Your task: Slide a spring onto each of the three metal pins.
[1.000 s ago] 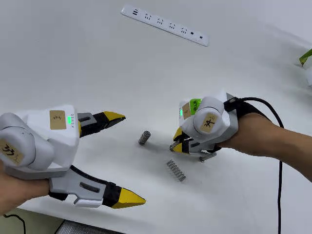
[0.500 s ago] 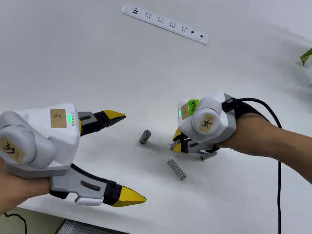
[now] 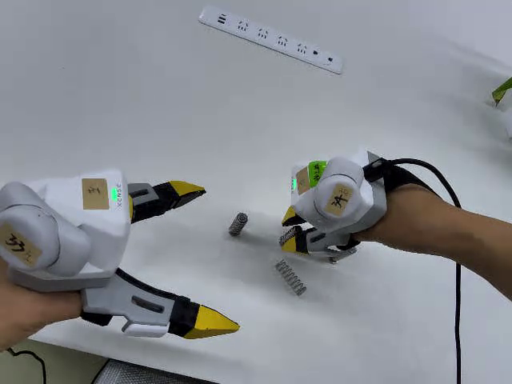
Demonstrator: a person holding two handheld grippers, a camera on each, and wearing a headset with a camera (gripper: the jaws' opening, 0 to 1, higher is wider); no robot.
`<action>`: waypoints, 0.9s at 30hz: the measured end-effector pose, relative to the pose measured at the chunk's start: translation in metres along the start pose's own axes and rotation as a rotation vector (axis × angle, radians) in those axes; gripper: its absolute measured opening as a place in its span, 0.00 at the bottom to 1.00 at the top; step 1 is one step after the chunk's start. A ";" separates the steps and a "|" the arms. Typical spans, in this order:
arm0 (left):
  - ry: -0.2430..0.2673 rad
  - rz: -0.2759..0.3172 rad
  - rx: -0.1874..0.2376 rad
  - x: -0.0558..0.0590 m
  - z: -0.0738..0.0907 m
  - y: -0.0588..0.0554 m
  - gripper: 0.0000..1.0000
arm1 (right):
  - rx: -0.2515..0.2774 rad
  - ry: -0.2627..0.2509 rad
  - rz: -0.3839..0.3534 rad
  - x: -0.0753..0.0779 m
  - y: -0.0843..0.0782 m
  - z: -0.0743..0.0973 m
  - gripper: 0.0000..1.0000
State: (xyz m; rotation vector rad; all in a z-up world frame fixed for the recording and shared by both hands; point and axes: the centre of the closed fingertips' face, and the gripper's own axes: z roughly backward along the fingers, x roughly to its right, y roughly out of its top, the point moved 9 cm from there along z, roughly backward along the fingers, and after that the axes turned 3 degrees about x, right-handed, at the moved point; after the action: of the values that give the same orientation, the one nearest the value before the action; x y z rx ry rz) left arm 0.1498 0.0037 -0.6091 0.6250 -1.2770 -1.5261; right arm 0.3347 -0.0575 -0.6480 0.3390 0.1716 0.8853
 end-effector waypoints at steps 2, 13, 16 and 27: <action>0.000 0.000 -0.002 0.000 0.001 0.000 1.00 | 0.005 -0.008 0.006 0.000 -0.001 0.003 0.22; -0.007 -0.016 -0.018 -0.002 0.003 0.002 1.00 | 0.079 -0.068 -0.054 -0.002 -0.002 0.035 0.32; -0.010 -0.018 -0.023 -0.003 0.004 0.002 1.00 | 0.117 -0.089 -0.094 -0.004 -0.004 0.045 0.36; -0.013 -0.040 -0.053 -0.004 0.008 0.008 1.00 | 0.284 -0.181 -0.271 -0.023 -0.021 0.084 0.51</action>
State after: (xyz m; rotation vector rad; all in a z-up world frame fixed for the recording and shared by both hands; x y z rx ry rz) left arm 0.1475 0.0107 -0.5996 0.6107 -1.2368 -1.5939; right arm 0.3598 -0.1065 -0.5767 0.6425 0.1714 0.5579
